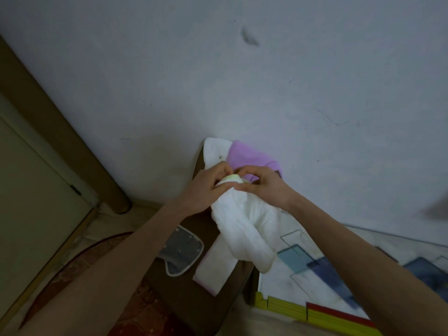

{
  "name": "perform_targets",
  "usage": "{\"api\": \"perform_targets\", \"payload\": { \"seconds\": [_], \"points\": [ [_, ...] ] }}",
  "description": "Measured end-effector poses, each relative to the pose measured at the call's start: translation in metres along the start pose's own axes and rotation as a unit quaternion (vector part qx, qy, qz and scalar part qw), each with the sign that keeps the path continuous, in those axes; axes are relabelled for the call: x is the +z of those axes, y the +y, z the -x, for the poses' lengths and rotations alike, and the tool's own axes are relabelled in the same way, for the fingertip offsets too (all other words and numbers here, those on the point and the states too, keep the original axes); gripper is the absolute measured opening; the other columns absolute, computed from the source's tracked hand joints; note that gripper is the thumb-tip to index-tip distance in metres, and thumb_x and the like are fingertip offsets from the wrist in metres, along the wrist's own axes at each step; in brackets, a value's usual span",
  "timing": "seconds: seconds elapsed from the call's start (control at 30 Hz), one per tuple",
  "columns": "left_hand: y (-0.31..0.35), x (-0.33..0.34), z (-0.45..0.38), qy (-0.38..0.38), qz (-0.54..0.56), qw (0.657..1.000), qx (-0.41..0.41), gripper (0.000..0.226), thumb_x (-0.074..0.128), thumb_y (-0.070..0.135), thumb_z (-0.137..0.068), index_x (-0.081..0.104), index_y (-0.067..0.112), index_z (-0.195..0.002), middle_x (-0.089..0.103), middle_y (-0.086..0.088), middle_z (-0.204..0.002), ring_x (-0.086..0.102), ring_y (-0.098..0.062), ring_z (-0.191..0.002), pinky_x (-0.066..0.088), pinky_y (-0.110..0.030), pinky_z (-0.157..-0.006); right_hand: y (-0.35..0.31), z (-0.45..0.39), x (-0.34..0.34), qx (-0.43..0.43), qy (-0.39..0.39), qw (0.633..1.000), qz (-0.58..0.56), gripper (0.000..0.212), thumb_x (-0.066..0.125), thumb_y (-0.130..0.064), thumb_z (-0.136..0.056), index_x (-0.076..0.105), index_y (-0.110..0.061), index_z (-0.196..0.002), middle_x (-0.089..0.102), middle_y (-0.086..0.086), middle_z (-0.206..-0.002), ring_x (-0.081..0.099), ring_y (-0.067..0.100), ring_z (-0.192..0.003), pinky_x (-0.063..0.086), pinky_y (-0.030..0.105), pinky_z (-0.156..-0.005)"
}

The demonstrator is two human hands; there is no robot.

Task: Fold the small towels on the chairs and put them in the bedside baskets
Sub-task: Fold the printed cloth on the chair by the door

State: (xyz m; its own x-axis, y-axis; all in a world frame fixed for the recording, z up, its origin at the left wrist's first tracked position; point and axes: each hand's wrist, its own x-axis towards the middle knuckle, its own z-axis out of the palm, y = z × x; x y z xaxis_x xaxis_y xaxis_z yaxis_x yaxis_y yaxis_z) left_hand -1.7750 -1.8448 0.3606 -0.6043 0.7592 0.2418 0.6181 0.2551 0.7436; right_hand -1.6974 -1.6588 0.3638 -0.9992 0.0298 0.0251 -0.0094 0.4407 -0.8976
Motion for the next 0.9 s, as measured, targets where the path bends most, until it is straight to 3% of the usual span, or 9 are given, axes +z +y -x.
{"api": "perform_targets", "payload": {
  "seconds": [0.13,0.23,0.33,0.43,0.53,0.6,0.73,0.83,0.9],
  "points": [
    [-0.013,-0.010,0.020,-0.028,-0.022,0.999,-0.026,0.023,0.056,0.037,-0.095,0.057,0.014,-0.092,0.061,-0.007,-0.079,0.058,-0.022,-0.073,0.045,-0.037,-0.066,0.008,-0.009,0.011,0.001,0.029,0.998,0.052,0.010,0.065,-0.008,-0.090,0.061,-0.005,-0.082,0.057,-0.005,-0.076,0.049,0.000,-0.067,0.037,0.013,-0.065],
    [-0.041,-0.014,0.045,-0.078,-0.059,0.989,-0.107,0.023,0.054,0.039,-0.096,0.058,0.017,-0.090,0.058,-0.002,-0.082,0.056,-0.018,-0.076,0.044,-0.033,-0.069,0.027,-0.009,0.007,0.038,0.101,0.993,0.057,0.013,0.061,-0.004,-0.090,0.054,0.004,-0.082,0.048,0.007,-0.074,0.041,0.012,-0.069,0.031,0.015,-0.057],
    [-0.074,-0.022,0.071,-0.065,-0.068,0.980,-0.178,0.040,0.048,0.059,-0.086,0.061,0.022,-0.084,0.059,0.001,-0.080,0.056,-0.015,-0.075,0.042,-0.032,-0.070,0.042,-0.006,0.005,0.082,0.136,0.985,0.069,0.012,0.062,-0.006,-0.090,0.056,-0.007,-0.080,0.051,-0.001,-0.072,0.045,0.012,-0.068,0.035,0.009,-0.057],
    [-0.086,-0.032,0.080,-0.006,-0.026,0.968,-0.249,0.021,0.055,0.048,-0.093,0.059,0.034,-0.077,0.060,0.010,-0.074,0.055,-0.004,-0.070,0.038,-0.024,-0.064,0.049,-0.005,0.006,0.105,0.089,0.979,0.151,0.008,0.069,-0.013,-0.087,0.062,-0.009,-0.091,0.054,-0.011,-0.079,0.051,0.011,-0.077,0.037,0.005,-0.063],
    [-0.085,-0.036,0.079,0.043,0.040,0.952,-0.301,0.026,0.052,0.041,-0.096,0.065,0.025,-0.081,0.060,0.009,-0.069,0.057,-0.007,-0.067,0.039,-0.023,-0.060,0.063,-0.006,0.002,0.158,-0.013,0.939,0.305,0.040,0.074,-0.024,-0.084,0.057,-0.003,-0.113,0.059,0.005,-0.101,0.056,0.024,-0.096,0.042,0.025,-0.074],
    [-0.081,-0.036,0.076,0.070,0.069,0.940,-0.327,0.028,0.052,0.043,-0.096,0.068,0.020,-0.097,0.065,0.004,-0.079,0.060,-0.009,-0.077,0.042,-0.024,-0.064,0.061,-0.004,0.000,0.199,-0.049,0.905,0.374,0.035,0.070,-0.024,-0.086,0.060,0.001,-0.107,0.060,0.011,-0.101,0.058,0.028,-0.095,0.040,0.025,-0.065],
    [-0.054,-0.025,0.065,-0.017,0.023,0.967,-0.252,0.032,0.062,0.036,-0.092,0.058,0.020,-0.119,0.062,0.010,-0.090,0.057,-0.001,-0.081,0.043,-0.026,-0.075,0.039,-0.004,0.005,0.081,-0.088,0.959,0.259,0.017,0.070,-0.016,-0.086,0.070,-0.018,-0.070,0.067,-0.001,-0.070,0.058,0.015,-0.066,0.043,0.023,-0.061],
    [-0.030,-0.009,0.055,-0.108,0.106,0.966,-0.207,0.072,0.069,0.028,-0.088,0.027,0.036,-0.145,0.065,0.019,-0.080,0.061,0.005,-0.073,0.046,-0.017,-0.069,0.009,-0.004,0.019,0.018,-0.140,0.975,0.170,0.013,0.069,-0.018,-0.088,0.074,-0.020,-0.076,0.071,-0.005,-0.073,0.064,0.009,-0.069,0.050,0.020,-0.066],
    [-0.026,0.004,0.048,-0.139,0.115,0.968,-0.175,0.059,0.070,0.026,-0.087,0.044,0.027,-0.140,0.068,0.014,-0.089,0.060,0.004,-0.073,0.046,-0.016,-0.069,-0.006,-0.007,0.026,0.001,-0.149,0.979,0.136,0.013,0.069,-0.014,-0.088,0.074,-0.021,-0.078,0.071,-0.007,-0.073,0.063,0.003,-0.068,0.049,0.015,-0.065]
  ]
}}
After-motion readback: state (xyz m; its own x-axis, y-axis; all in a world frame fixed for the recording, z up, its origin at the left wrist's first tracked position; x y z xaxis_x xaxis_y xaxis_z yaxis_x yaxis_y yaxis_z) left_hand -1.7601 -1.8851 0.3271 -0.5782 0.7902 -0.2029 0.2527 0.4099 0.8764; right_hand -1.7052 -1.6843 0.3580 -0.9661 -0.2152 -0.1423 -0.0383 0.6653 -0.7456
